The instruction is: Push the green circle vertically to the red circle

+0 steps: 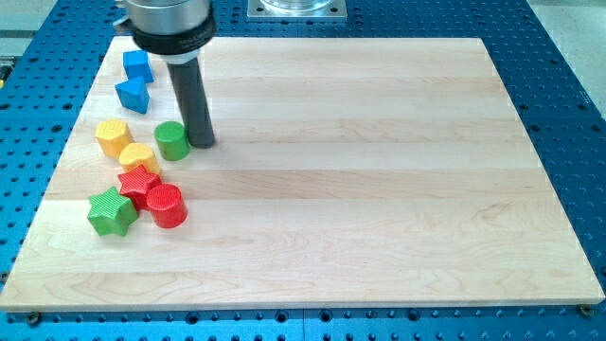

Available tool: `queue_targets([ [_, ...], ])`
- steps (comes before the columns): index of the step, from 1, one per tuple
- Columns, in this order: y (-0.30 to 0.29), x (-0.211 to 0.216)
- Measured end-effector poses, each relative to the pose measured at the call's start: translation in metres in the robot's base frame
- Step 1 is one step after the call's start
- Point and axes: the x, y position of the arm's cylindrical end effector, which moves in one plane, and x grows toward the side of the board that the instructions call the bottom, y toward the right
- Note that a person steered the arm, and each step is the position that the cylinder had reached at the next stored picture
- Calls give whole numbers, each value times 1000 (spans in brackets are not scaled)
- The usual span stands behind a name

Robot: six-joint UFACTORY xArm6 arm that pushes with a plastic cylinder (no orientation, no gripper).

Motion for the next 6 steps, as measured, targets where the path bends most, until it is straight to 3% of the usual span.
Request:
queue_targets([
  [2,-6,-50],
  [4,-44,-18],
  [6,-14,5],
])
